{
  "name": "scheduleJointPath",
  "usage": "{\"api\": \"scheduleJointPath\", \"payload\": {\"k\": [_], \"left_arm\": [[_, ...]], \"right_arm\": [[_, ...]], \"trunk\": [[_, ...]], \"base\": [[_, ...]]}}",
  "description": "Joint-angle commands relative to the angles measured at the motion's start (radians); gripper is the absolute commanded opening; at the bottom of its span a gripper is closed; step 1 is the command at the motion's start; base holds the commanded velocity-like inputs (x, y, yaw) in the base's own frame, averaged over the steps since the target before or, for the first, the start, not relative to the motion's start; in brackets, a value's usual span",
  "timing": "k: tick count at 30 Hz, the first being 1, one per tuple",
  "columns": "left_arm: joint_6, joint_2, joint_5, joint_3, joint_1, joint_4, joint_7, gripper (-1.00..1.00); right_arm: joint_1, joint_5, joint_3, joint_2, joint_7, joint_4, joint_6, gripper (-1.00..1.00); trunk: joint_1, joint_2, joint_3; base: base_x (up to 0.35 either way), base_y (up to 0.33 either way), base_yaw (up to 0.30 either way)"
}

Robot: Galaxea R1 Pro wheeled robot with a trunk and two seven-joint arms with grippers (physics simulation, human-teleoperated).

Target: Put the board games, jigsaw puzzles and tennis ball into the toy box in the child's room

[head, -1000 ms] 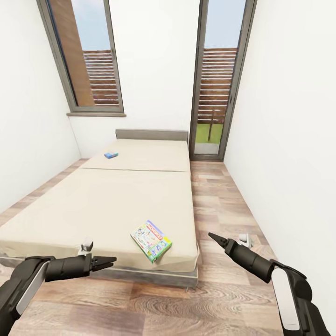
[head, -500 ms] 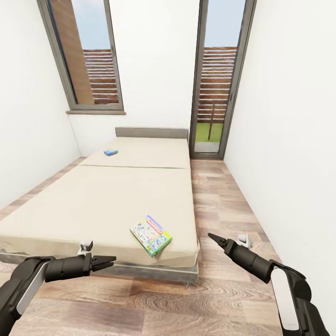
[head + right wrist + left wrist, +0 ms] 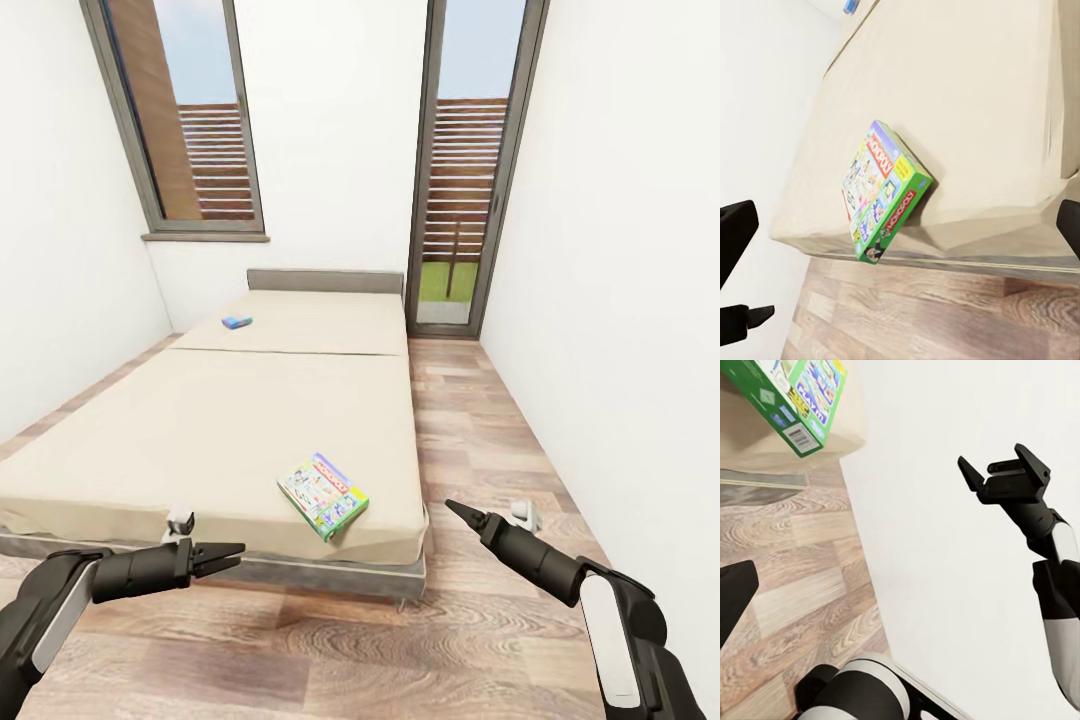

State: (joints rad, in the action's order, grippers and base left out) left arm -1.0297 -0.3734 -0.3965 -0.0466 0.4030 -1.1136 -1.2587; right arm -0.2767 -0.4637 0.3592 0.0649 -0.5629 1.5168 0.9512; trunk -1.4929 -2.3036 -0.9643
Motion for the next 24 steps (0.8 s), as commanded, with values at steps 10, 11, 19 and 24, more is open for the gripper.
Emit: {"api": "scheduleJointPath", "payload": {"k": [10,11,19,24], "left_arm": [[-0.004,0.002,-0.003,0.000,0.000,0.025,0.001,1.00],[-0.004,0.002,-0.003,-0.001,0.000,0.029,0.002,1.00],[-0.002,0.024,-0.003,-0.003,0.000,0.049,0.004,1.00],[-0.001,0.044,-0.001,-0.004,0.000,0.051,0.007,1.00]], "right_arm": [[-0.001,0.004,0.003,0.002,-0.006,0.000,0.006,1.00],[-0.001,0.004,0.003,0.002,-0.006,0.000,0.006,1.00],[-0.001,0.004,0.003,0.002,-0.005,0.000,0.006,1.00],[-0.001,0.004,0.003,0.002,-0.006,0.000,0.006,1.00]], "trunk": [[0.000,0.000,-0.001],[0.000,0.000,-0.001],[0.000,0.000,-0.001],[0.000,0.000,-0.001]], "base": [[0.000,0.000,0.000],[0.000,0.000,0.000],[0.000,0.000,0.000],[0.000,0.000,0.000]]}}
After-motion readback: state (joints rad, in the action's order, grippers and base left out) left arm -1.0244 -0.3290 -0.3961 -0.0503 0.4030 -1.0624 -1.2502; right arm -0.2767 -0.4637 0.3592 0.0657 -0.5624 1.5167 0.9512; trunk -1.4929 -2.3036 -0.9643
